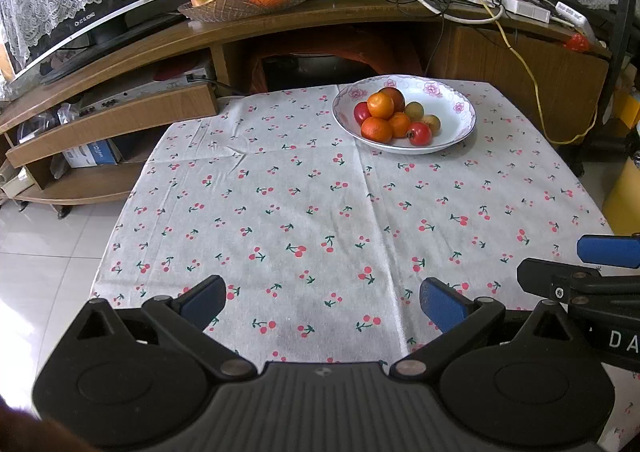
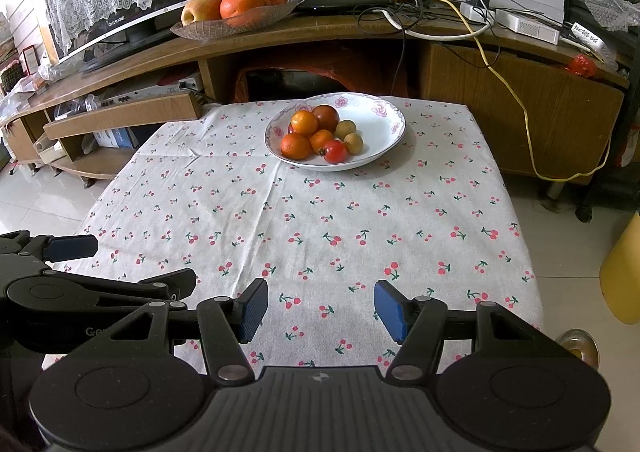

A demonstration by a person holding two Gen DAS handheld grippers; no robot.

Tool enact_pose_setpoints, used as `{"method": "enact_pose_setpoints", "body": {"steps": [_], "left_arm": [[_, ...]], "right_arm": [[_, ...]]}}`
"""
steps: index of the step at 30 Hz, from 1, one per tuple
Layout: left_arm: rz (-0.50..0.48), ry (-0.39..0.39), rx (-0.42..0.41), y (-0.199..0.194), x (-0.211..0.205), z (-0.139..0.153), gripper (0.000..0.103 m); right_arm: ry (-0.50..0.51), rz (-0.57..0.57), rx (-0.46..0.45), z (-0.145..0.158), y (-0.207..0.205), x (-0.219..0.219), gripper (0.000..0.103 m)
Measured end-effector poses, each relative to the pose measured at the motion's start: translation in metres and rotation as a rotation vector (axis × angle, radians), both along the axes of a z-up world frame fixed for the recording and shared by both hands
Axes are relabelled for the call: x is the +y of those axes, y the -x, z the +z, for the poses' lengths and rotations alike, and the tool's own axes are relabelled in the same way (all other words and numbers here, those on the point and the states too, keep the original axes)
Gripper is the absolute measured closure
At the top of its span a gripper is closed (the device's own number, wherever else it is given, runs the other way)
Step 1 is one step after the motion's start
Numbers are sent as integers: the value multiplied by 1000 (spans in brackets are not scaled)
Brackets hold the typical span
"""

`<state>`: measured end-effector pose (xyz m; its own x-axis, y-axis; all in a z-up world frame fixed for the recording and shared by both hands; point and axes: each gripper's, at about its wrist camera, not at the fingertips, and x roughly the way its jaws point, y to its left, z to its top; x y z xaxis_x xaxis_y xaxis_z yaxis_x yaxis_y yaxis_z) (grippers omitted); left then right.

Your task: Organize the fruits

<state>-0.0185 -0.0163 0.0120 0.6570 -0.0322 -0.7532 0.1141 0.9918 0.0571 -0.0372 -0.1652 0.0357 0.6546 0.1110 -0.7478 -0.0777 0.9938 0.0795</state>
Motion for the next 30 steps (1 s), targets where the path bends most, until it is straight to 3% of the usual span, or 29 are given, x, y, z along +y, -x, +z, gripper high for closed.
{"method": "enact_pose_setpoints", "body": {"steps": [30], "left_arm": [[15, -10, -12, 3, 0, 0, 0]], "right_arm": [[0, 7, 3, -2, 2, 0, 44]]}}
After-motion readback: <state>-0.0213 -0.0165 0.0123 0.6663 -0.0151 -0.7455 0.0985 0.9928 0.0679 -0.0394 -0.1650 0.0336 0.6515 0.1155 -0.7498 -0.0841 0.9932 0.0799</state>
